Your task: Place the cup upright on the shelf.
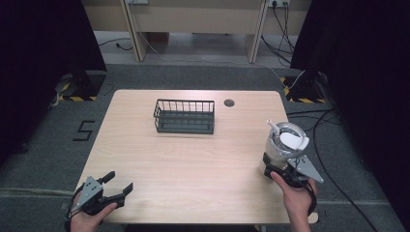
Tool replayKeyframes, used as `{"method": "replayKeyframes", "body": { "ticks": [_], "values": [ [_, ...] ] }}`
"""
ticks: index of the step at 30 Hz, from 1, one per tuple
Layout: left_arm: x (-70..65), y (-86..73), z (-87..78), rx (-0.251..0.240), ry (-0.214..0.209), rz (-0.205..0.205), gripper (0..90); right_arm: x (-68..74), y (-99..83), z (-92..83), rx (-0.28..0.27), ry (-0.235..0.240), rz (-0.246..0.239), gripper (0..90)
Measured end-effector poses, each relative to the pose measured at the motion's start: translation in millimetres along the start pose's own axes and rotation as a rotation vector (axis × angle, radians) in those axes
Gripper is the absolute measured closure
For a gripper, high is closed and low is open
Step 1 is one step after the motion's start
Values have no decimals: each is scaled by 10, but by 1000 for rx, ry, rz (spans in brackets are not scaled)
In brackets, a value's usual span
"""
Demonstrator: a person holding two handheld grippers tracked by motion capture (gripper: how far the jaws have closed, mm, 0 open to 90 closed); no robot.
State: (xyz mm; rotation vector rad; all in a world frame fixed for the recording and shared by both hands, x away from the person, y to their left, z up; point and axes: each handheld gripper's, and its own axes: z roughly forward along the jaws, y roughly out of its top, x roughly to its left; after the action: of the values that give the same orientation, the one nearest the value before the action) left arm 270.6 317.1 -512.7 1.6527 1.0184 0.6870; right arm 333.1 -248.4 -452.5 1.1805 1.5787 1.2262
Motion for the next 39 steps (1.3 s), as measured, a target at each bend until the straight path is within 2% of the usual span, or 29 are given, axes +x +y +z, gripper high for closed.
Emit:
{"method": "replayKeyframes", "body": {
  "ticks": [39],
  "values": [
    [1, 6, -6, -5, -6, -4, 161, 292, 504, 574, 28, 73, -26, 98]
  ]
}}
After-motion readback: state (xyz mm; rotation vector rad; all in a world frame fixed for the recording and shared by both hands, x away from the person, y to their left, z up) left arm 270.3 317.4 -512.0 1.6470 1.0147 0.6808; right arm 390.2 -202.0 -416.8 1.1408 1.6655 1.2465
